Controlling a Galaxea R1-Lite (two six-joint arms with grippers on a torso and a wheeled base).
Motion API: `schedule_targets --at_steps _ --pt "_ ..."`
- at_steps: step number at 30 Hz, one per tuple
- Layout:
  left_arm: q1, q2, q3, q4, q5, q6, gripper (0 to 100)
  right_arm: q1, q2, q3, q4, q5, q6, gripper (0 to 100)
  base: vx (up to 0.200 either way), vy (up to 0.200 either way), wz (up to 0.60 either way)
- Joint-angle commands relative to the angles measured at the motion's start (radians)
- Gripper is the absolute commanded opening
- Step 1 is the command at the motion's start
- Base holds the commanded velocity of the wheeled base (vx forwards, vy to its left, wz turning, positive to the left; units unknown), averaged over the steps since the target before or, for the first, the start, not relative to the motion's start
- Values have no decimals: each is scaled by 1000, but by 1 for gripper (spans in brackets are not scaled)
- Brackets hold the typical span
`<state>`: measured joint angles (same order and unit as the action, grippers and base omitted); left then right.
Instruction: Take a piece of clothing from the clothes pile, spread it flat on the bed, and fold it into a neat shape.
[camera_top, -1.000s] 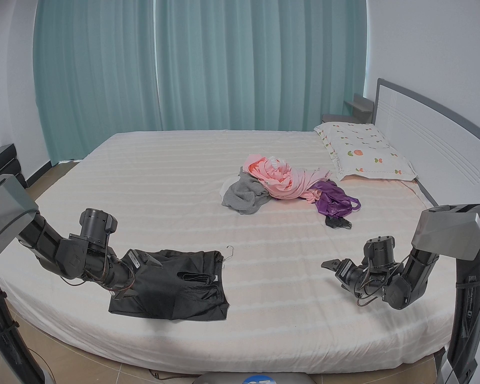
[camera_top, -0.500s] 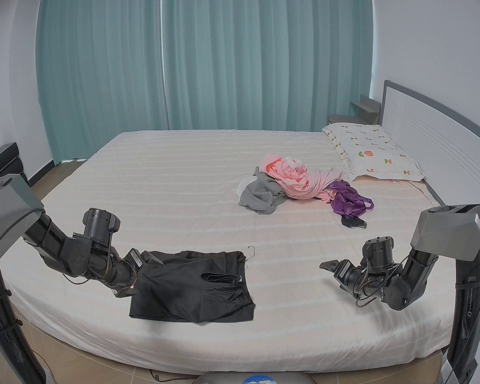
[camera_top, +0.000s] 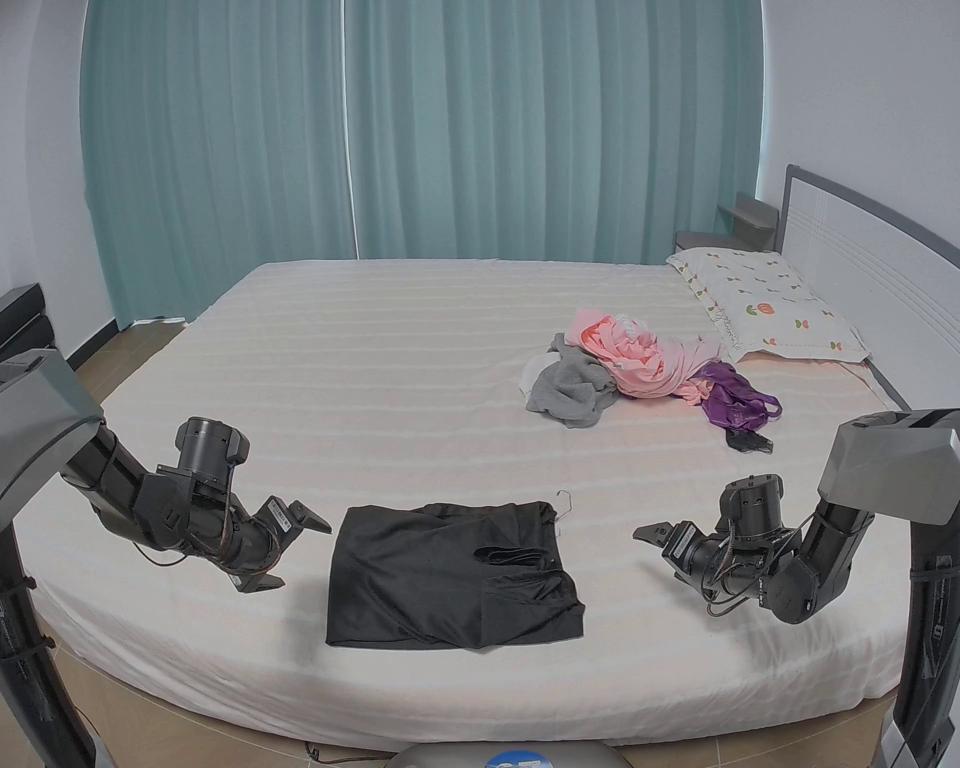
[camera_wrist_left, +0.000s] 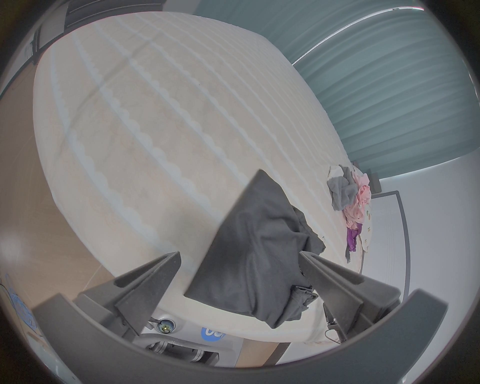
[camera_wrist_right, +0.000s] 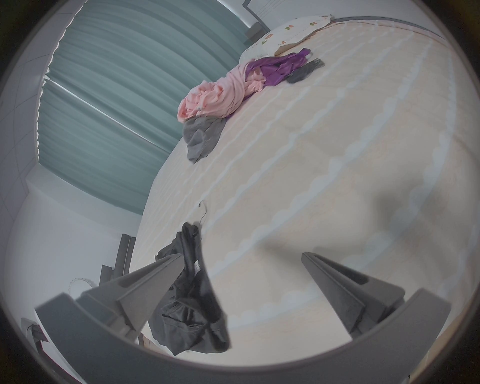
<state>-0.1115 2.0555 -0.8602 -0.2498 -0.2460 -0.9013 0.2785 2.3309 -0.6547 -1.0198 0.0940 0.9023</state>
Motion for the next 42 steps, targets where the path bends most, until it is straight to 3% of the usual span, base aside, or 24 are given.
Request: schedule_targets --at_steps 1,16,22,29,42 --pt "-2 18 -8 0 2 -2 100 11 -8 1 0 0 1 100 0 200 0" --pt "-8 35 -2 1 8 -1 100 156 -76 -31 23 -16 1 100 0 40 0" --pt "-20 37 7 0 10 -1 100 258 -65 -237 242 -19 0 100 0 0 0" --pt "-25 48 10 -2 24 -2 100 286 -25 -413 449 -16 -5 100 0 0 0" --pt "-25 49 12 0 25 -2 100 337 79 -602 601 -8 -26 100 0 0 0"
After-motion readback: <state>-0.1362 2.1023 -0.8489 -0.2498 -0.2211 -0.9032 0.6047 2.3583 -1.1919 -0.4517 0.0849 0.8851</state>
